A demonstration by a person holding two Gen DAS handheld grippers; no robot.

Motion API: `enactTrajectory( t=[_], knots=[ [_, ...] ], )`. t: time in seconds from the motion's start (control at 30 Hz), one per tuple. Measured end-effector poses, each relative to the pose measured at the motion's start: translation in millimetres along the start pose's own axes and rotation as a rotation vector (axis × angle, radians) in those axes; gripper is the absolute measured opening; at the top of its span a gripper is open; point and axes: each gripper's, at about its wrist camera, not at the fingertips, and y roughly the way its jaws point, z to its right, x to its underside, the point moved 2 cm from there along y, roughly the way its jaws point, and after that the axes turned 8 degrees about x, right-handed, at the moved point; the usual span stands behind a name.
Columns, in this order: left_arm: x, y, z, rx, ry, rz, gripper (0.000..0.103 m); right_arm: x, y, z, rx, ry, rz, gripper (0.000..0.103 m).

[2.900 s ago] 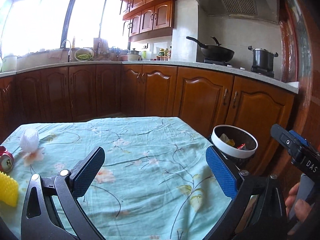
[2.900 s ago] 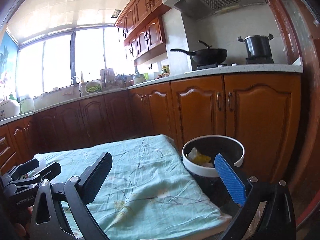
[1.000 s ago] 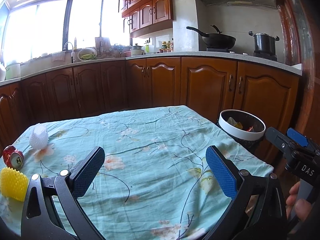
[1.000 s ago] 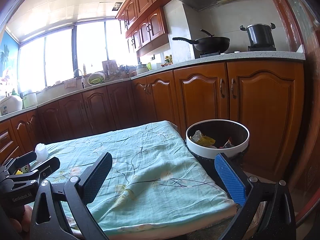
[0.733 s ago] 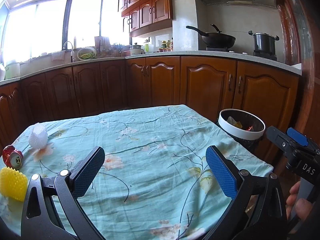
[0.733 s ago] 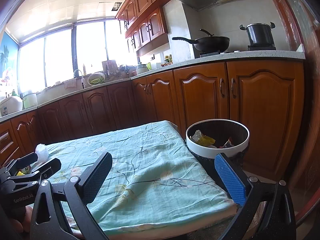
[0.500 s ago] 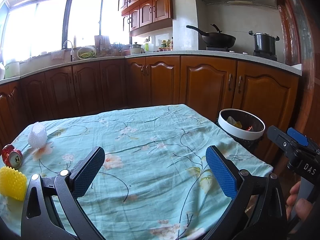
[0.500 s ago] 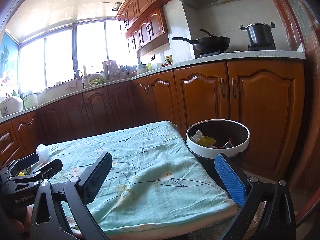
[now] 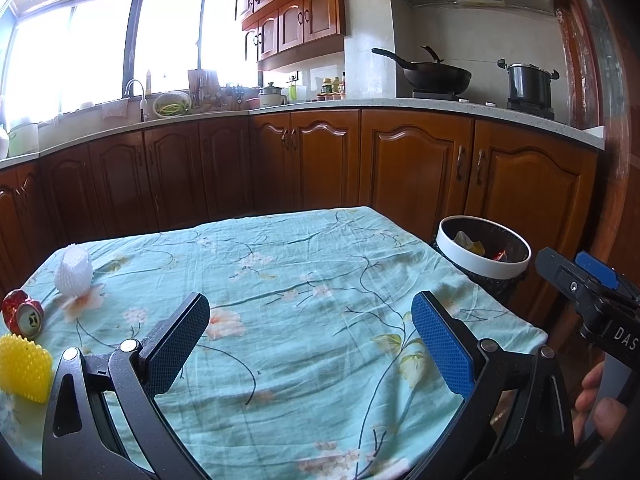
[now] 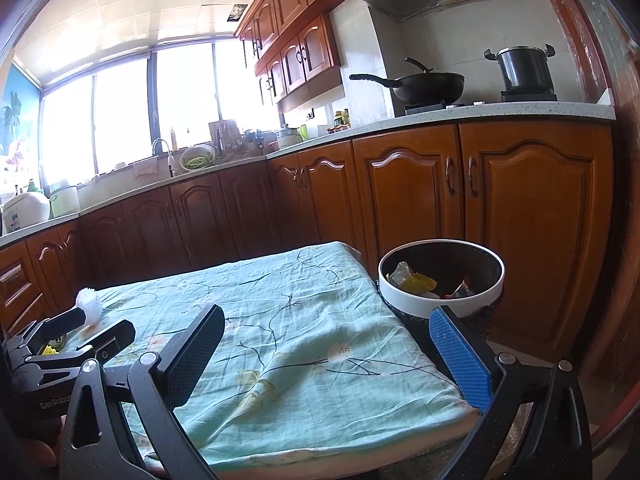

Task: Collect trash

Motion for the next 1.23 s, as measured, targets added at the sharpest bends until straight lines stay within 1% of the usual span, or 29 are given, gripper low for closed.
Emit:
enactTrajectory(
  t=[0.8,1.23],
  knots=[
    [-1,6,-1,0.009,-0.001,-0.014,0.103,0,4,2,-0.008,0.011,-0.008,0.103],
    [-2,15,-6,0.03,-0.021,-0.037,0.103,-3,14,-3,-0.01,0.01,-0.037,0.103]
  ],
)
